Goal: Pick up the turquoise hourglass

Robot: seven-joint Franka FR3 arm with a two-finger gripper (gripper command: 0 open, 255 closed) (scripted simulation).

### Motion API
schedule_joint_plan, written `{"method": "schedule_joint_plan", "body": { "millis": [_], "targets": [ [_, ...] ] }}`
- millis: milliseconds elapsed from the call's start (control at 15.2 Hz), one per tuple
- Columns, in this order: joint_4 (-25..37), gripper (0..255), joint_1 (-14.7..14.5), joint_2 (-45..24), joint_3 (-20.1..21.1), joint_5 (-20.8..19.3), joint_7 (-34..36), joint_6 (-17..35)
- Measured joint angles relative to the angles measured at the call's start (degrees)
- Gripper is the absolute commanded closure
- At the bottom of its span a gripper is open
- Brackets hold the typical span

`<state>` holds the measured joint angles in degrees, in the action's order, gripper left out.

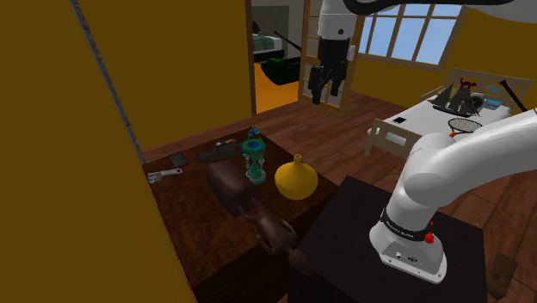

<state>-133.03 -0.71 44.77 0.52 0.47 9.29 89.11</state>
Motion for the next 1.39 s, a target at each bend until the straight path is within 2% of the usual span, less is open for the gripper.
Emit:
{"method": "schedule_joint_plan", "body": {
  "millis": [132,264,858,1386],
  "targets": [
    [-0.7,0,0.1,-0.2,0.1,0.2,0.5,1.2],
    [-1.9,0,0.4,-1.5,0.8,0.7,2.2,5.0],
    [-7.8,0,2.4,-11.9,4.1,2.8,11.2,28.9],
    [-4.9,0,5.2,-26.8,7.1,1.8,20.2,48.0]
  ]
}}
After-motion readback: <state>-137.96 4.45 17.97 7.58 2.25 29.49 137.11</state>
